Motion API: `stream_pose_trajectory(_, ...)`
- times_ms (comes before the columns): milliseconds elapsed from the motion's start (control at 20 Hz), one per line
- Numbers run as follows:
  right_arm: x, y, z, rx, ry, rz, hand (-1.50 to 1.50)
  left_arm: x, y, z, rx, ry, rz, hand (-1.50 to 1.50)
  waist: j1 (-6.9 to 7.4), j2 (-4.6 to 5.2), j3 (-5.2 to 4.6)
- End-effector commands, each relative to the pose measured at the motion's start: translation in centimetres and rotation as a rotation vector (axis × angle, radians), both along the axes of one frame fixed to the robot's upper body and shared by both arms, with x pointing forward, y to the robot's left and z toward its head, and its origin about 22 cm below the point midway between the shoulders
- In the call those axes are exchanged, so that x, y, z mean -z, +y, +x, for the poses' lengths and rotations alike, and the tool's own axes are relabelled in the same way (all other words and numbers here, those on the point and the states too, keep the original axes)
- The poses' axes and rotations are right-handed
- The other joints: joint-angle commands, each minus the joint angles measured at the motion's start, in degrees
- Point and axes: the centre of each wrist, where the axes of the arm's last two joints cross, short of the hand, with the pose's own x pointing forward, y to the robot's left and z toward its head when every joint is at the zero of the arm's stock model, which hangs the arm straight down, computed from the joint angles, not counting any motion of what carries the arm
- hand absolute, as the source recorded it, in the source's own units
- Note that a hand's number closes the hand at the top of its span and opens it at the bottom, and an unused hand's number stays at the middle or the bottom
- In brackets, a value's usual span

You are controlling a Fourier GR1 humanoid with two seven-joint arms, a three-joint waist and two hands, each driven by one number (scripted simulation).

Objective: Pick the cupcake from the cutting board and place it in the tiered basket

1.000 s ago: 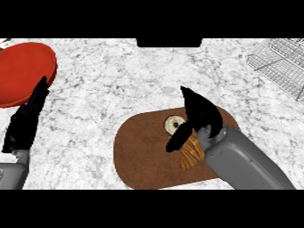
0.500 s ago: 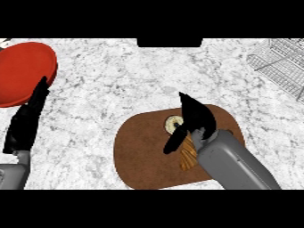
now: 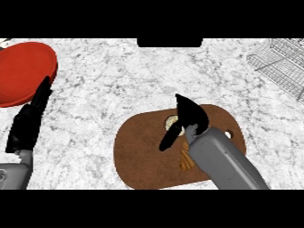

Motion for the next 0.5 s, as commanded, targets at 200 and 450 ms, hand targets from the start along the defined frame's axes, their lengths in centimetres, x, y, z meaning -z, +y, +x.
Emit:
stream_pose_trajectory(200, 1.7, 2.0, -0.4, -0.169, 0.147, -0.065, 1.50, 0.1, 0.2, -0.6, 0.004, 0.010, -0.006, 0.00, 0.55, 0.01, 0.00)
stream_pose_trajectory(450, 1.5, 2.5, -0.5, -0.166, 0.061, -0.117, 1.50, 0.2, 2.4, 0.6, -0.011, -0.011, 0.001, 0.00, -0.09, 0.04, -0.01)
